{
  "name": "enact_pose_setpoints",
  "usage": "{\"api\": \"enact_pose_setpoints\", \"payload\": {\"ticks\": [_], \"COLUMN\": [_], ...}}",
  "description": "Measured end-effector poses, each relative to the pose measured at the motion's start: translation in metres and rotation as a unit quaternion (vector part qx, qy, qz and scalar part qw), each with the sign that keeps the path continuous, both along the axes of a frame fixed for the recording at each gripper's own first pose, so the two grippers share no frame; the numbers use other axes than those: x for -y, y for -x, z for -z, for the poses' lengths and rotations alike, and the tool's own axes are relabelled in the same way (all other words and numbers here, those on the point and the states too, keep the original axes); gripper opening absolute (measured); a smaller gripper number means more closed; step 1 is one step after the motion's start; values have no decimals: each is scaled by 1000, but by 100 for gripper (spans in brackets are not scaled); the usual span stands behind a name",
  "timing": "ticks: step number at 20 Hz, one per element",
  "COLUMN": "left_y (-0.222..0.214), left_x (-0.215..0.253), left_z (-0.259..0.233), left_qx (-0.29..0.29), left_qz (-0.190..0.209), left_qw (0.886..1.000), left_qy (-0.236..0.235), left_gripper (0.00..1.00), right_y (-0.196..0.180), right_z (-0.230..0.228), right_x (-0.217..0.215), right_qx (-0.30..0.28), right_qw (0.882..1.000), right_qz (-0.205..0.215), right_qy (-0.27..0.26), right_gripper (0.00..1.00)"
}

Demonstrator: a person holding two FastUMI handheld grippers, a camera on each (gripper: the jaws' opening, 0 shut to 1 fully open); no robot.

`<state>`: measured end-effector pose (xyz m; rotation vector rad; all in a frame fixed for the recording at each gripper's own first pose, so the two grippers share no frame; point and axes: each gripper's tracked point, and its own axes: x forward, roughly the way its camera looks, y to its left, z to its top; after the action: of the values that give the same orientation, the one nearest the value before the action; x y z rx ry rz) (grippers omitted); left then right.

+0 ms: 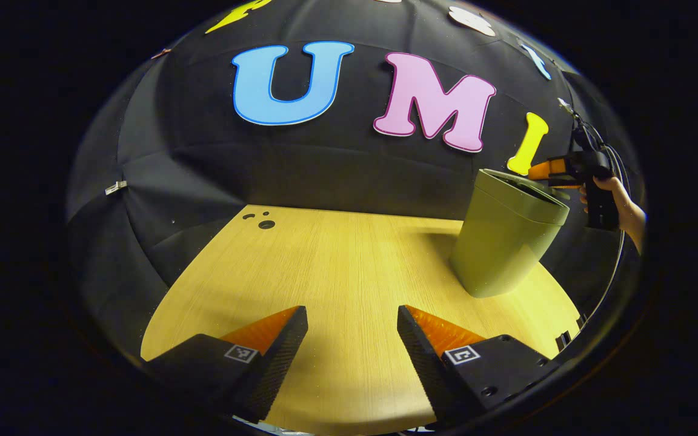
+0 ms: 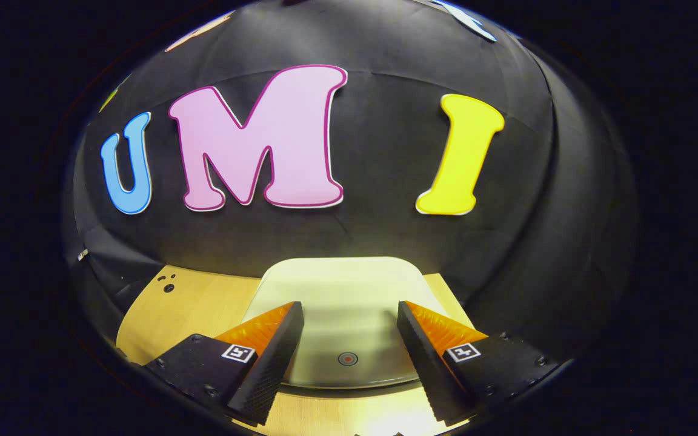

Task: Press the lid of the desktop garbage bin to open it, pick up the crumpled paper on the desktop and throw it into the bin, then pick up the pop can on the desktop and drop it into the bin, and finally close the garbage bin lid.

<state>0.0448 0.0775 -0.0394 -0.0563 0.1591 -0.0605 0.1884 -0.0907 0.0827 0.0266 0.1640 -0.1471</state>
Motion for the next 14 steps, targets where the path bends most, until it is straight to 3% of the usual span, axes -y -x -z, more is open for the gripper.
{"api": "enact_pose_setpoints", "payload": {"ticks": [14], "left_y": [21], "left_x": [8], "left_z": [20], "left_qx": [-10], "left_qz": [20], "left_qw": [1000], "left_qy": [-22], "left_gripper": [96], "right_y": [12], "right_z": [17], "right_x": [-5], "right_qx": [20], "right_qw": [1000], "right_qz": [16], "right_qy": [5], "right_gripper": [99]}}
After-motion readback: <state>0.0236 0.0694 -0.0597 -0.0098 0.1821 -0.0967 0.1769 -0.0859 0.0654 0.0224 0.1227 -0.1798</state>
